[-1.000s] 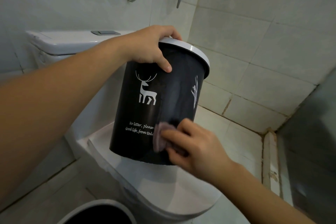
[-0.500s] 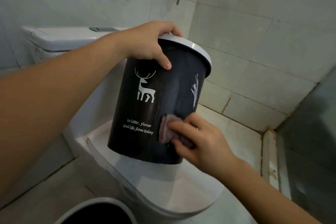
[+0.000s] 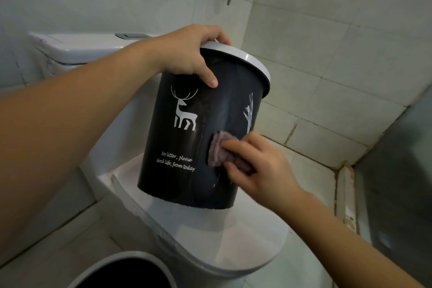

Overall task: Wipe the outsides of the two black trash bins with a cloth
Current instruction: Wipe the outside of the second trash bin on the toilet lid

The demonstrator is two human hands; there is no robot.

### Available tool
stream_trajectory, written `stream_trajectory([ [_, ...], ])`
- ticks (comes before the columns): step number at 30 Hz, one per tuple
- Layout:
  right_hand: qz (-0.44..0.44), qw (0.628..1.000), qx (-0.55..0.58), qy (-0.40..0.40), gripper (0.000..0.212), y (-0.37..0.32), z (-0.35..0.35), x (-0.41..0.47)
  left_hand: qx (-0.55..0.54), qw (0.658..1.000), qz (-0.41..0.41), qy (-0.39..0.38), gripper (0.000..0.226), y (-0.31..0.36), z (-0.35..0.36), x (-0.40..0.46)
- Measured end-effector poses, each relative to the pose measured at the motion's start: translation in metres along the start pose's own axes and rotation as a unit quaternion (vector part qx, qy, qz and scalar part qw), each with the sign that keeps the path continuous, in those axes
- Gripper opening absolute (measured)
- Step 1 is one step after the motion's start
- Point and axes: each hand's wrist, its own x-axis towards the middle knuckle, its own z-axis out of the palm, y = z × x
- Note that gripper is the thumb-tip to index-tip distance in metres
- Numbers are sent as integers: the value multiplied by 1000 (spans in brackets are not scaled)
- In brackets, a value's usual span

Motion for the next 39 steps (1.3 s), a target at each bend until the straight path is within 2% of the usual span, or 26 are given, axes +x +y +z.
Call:
stream_trajectory([
  [4, -108, 991, -21, -72, 21, -9, 3, -27, -1, 1000, -2, 1, 66, -1, -1, -1],
  [7, -146, 985, -49, -73, 19, -7, 4, -29, 2, 1000, 1, 2, 66, -1, 0, -1],
  [9, -117, 991, -58, -41, 20, -2, 3, -20, 4, 1000, 1, 2, 66, -1, 0, -1],
  [12, -3, 998, -45, 38, 25, 3, 0, -1, 2, 1000, 4, 6, 66, -3, 0, -1],
  [14, 27, 997, -40, 54, 27, 4, 0, 4, -1, 1000, 5, 7, 66, -3, 0, -1],
  [20, -97, 993, -46, -50, 22, -6, 1, -15, -5, 1000, 7, -1, 67, -3, -2, -2],
  [23, -69, 996, -56, -26, 26, 1, -3, -2, -5, 1000, 9, 0, 66, -2, -1, -3],
  [27, 29, 995, -69, 59, 32, 17, -15, 38, -3, 1000, 13, -2, 66, 1, 1, -4],
  [30, 80, 991, -59, 93, 36, 24, -18, 54, -3, 1000, 15, -6, 66, 3, 1, -4],
  [36, -8, 998, -51, 25, 32, 12, -16, 30, -8, 1000, 15, -6, 64, 1, 0, -7],
  [39, 15, 997, -66, 48, 31, 15, -18, 39, -4, 1000, 16, -5, 65, 3, 0, -8],
])
